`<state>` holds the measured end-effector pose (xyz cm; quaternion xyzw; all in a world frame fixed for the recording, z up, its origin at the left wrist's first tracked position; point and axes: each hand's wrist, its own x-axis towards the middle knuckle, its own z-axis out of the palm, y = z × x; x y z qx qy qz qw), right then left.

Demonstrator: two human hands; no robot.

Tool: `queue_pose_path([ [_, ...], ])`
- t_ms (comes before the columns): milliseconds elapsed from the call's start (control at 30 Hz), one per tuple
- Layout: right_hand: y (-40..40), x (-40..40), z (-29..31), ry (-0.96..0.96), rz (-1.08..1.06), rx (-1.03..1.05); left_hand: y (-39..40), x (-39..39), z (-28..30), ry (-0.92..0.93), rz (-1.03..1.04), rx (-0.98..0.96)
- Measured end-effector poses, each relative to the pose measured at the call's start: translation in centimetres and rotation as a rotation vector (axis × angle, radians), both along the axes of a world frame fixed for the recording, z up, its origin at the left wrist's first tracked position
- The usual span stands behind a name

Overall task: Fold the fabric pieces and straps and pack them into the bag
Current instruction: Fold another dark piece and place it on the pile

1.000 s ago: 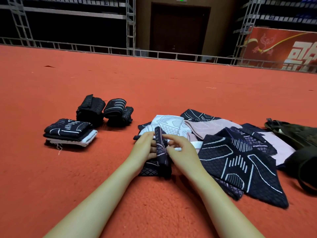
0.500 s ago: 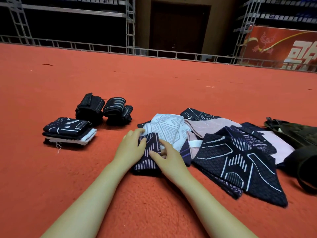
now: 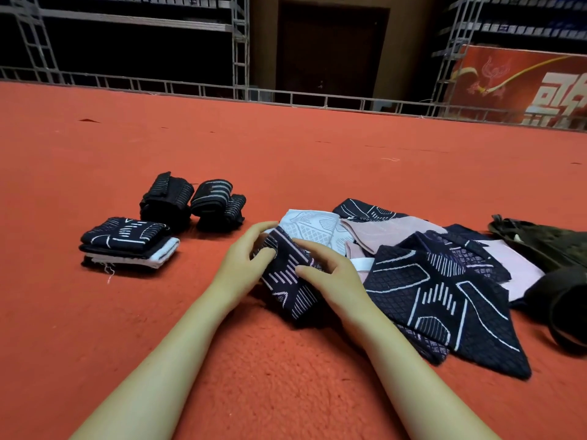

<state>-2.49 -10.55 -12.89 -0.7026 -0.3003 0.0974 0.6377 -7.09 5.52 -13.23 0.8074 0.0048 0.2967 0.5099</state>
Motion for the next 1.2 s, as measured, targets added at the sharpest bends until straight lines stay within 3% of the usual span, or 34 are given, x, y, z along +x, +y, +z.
queue_pose_path([
  [133,-0.3,0.0,0.5,-0.048,-0.127,0.039,-0.3,0.4,-0.3,-0.025,-0.015,0.025],
  [233,-0.3,0.5,0.1,0.021,-0.26,0.069,-0.7,1.3,-0.8,-0.051,0.112,-0.113],
  [400,0.6,0.3,-0.6,0.264,-0.166,0.093,-0.3,1.7,-1.4,-0.027,0.218,-0.312],
  [567,0.9,-0.2,-2.4,0.153,-0.239,-0.046,-0.2,1.0,-2.6,0.047,0.216,-0.361],
  [700,0.9,-1.0,-2.5,0.007,-0.319,-0.136,-0.1,-0.4,-2.4,0.078,0.206,-0.323],
  [867,3.9,-3.2,-0.3,-0.04,-0.218,-0.134,4.5,-3.7,-1.4,0.11,0.264,-0.214],
  [967,8.6,-4.0,1.6,-0.087,-0.154,-0.103,9.0,-5.9,1.3,0.051,0.397,-0.165],
  [1033,12.8,-4.0,2.7,0.0,-0.105,-0.05,12.2,-6.9,3.4,-0.006,0.461,-0.205],
  [1100,17.3,-3.8,3.3,0.009,-0.1,-0.027,15.4,-7.5,5.0,-0.038,0.546,-0.115],
  [1200,23.4,-3.4,3.6,-0.125,-0.131,-0.106,19.9,-8.0,5.4,0.014,0.629,0.046],
])
